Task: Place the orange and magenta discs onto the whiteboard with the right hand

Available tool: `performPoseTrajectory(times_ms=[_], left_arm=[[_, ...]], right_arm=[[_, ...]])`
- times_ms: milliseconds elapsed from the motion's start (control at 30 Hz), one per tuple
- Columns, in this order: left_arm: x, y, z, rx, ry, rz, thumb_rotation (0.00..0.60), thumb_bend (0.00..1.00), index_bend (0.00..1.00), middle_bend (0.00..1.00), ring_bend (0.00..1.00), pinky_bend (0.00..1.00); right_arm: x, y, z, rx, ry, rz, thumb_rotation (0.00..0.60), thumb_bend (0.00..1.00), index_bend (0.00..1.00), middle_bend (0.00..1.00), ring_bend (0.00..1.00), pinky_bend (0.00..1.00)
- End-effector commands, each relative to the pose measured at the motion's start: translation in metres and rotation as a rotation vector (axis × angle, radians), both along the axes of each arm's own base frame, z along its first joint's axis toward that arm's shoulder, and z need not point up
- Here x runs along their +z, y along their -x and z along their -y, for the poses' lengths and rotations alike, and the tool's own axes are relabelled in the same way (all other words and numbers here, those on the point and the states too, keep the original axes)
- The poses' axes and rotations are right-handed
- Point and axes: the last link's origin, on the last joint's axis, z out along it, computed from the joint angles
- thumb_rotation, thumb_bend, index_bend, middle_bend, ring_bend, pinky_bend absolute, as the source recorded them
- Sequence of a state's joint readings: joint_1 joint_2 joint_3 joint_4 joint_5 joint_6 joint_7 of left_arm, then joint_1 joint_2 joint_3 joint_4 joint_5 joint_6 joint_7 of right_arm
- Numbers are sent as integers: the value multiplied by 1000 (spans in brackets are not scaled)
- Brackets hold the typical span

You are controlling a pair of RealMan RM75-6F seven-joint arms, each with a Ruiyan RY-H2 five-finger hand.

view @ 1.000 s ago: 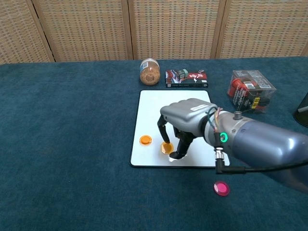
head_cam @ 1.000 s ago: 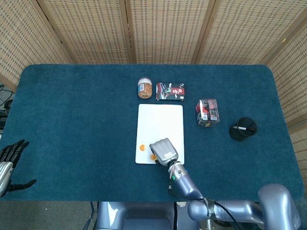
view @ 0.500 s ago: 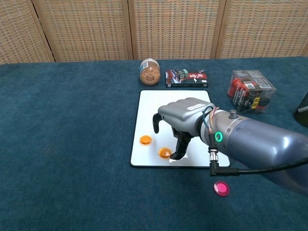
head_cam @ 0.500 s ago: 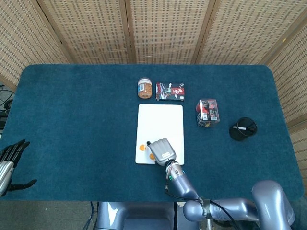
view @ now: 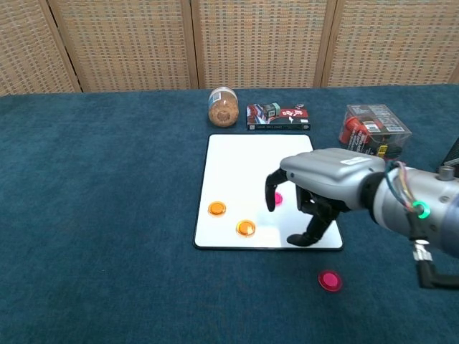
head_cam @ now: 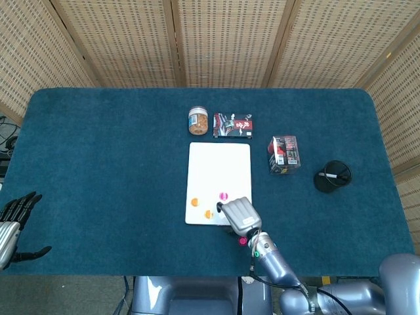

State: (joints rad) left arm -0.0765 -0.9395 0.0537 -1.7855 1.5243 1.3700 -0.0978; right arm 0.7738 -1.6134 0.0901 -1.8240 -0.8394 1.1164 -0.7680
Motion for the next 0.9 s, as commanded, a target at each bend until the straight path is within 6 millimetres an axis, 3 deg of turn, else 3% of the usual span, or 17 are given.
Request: performPoseTrajectory(times_ms=[33, 467, 900], left_arm=[[0, 0, 0, -2, -1, 0, 600, 0, 0, 0, 0, 0], [-3, -1, 0, 1, 2, -12, 600, 0, 0, 0, 0, 0], [-4, 0, -1, 4, 2, -14, 600, 0, 0, 0, 0, 0]], right_arm=[[8, 27, -19, 8, -39, -16, 600, 311, 371, 1000, 1000, 1000], [7, 70, -47, 21, -107, -16, 600, 311, 374, 1000, 1000, 1000], [-3, 77, -42, 21, -93, -13, 600, 311, 379, 1000, 1000, 1000]])
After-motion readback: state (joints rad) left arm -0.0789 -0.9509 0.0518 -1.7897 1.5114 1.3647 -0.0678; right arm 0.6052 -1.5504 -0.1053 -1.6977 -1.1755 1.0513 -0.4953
